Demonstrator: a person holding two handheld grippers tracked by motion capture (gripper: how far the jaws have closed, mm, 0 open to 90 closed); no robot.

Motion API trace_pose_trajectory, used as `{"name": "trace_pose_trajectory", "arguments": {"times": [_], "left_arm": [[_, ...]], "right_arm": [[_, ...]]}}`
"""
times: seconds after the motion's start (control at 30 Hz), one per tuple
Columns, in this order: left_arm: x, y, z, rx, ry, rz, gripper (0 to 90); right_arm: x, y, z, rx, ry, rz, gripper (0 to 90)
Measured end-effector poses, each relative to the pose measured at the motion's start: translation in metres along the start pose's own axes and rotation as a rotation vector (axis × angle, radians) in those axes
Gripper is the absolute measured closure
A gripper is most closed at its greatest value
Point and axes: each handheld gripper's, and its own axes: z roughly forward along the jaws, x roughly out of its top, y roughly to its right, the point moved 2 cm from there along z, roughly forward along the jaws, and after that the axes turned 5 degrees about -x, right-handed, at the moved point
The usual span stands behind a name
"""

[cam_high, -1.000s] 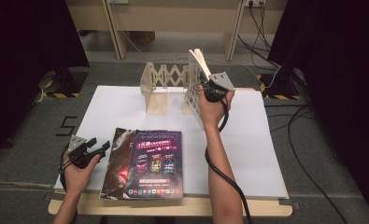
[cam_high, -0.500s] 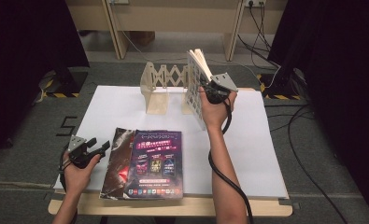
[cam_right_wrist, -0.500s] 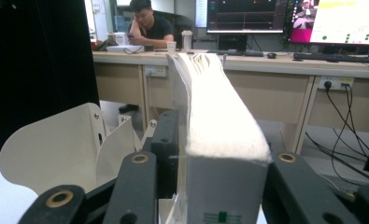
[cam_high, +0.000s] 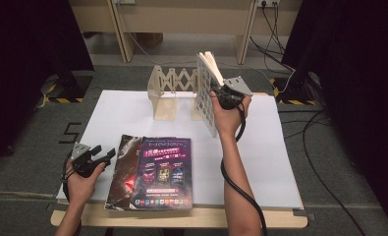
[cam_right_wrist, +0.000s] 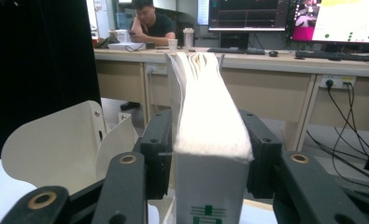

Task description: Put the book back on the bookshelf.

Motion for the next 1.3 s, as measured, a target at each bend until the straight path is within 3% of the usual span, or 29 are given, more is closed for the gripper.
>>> {"name": "trace_pose_trajectory", "arguments": {"times": [0.17,0.6,0.73,1.0,1.3], "left_arm": [[0.000,0.000,0.000,0.000,-0.003,0.002,34.1],[0.000,-0.001,0.000,-0.004,0.003,-0.003,34.0],[0.000,-0.001,0.000,-0.004,-0.001,-0.002,34.0],[0.000,-0.001,0.000,-0.004,0.000,-0.002,34.0],[0.000,-0.001,0.000,-0.005,0.001,-0.004,33.9]], "right_arm": [[0.003,0.000,0.000,0.016,-0.007,0.003,59.5],[0.011,-0.005,0.013,-0.030,-0.057,-0.021,60.9],[0.013,-0.006,0.018,-0.036,-0.074,-0.045,63.8],[0.013,-0.007,0.025,-0.041,-0.100,-0.044,65.5],[0.013,-0.007,0.028,-0.038,-0.095,-0.043,68.8]]}}
